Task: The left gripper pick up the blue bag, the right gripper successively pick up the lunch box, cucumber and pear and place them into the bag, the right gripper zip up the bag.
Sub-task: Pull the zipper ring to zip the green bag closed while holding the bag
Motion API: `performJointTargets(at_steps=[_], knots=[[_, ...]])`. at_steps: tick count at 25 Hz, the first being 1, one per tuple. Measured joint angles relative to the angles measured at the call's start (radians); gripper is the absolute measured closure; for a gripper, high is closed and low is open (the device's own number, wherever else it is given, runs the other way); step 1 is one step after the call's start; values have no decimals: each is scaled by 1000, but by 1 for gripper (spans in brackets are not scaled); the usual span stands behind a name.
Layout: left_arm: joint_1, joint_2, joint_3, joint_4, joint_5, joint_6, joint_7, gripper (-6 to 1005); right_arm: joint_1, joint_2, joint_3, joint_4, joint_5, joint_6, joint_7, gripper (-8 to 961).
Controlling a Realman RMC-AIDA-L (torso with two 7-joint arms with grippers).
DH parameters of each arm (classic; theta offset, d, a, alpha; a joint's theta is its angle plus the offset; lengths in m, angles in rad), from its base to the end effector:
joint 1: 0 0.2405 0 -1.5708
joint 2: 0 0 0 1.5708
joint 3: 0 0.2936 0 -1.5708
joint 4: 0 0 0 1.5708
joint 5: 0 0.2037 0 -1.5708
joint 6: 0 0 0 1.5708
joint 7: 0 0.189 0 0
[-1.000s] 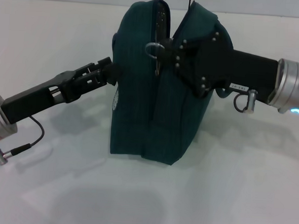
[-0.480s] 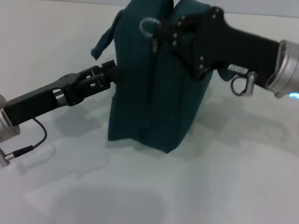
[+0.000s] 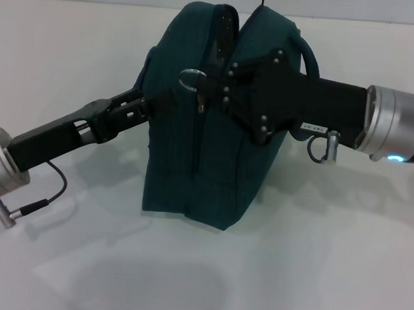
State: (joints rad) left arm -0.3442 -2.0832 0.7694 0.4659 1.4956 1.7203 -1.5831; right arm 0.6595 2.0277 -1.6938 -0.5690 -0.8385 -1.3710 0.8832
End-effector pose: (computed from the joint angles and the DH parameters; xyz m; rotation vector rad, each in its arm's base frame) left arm -0.2682 0.3059 -0.0330 -2.3297 -1.1560 -1.4474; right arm 0.1152 0.3622 -0.0977 -2.6851 -0.1434 1.2304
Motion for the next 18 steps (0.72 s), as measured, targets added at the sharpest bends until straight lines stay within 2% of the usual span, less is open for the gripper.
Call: performJointTargets(at_steps=[4,18], knots=[[0,0,-1,-1,1,-3,0,200,-7,0,1,0,0,0,-1,946],[6,0,1,4,36,-16,7,504,-8,0,4,11,1,0,-5,945]])
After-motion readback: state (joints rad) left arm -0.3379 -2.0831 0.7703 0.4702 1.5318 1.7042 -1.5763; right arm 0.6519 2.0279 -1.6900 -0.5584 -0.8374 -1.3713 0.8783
